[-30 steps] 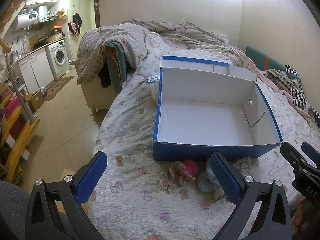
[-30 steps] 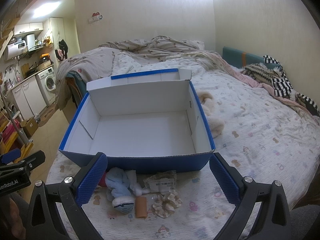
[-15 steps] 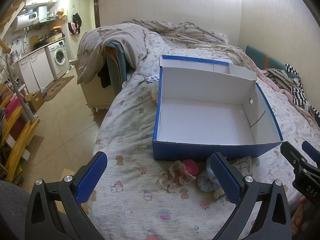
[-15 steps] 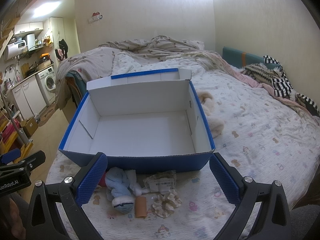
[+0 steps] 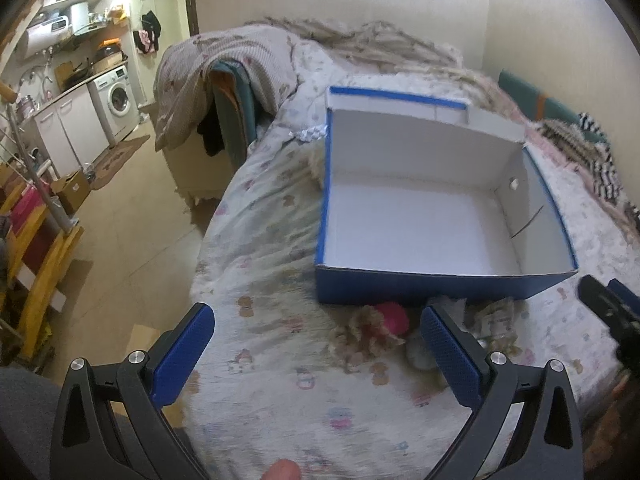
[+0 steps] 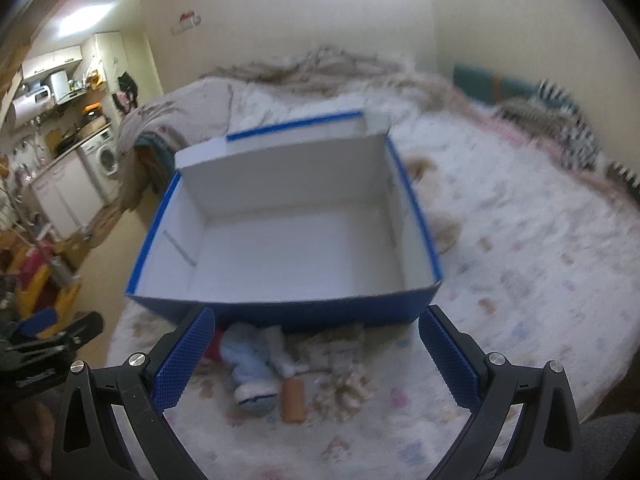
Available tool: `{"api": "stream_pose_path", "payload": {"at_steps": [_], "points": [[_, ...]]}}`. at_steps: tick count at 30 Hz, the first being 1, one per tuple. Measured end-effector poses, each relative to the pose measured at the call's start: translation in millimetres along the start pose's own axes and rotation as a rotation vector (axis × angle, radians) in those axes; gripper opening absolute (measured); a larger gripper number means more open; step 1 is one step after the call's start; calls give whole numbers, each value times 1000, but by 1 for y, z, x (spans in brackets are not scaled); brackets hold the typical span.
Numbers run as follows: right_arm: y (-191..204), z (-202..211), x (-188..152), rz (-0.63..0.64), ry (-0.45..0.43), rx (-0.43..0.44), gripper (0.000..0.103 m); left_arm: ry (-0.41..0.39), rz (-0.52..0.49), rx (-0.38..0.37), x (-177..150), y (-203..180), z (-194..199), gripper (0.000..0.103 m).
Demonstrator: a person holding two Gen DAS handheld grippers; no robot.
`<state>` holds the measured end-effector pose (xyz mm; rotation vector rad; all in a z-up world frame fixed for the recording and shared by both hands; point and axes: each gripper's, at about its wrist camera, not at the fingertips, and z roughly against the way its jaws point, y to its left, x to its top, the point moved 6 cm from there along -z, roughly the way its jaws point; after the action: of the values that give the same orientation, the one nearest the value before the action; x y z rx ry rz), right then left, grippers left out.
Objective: Organize soft objects
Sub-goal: 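Grasp the pink lace scrunchie with the left tool while the right tool grasps the cream scrunchie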
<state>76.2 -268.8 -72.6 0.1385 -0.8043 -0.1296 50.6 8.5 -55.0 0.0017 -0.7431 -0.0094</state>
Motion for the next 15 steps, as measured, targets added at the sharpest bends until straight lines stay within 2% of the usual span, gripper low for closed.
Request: {"api": "stream_pose_path", "payload": {"at_steps": [3, 9, 15], "points": [[-6, -6, 5, 3, 61, 24, 103, 60, -1, 33, 6, 7, -9, 103], [-22, -34, 5, -58, 236, 99, 103, 213, 84, 64, 13, 37, -40, 103], [-41, -62, -3, -122, 337, 103, 103, 410, 128, -14, -2, 29, -85, 102]]}}
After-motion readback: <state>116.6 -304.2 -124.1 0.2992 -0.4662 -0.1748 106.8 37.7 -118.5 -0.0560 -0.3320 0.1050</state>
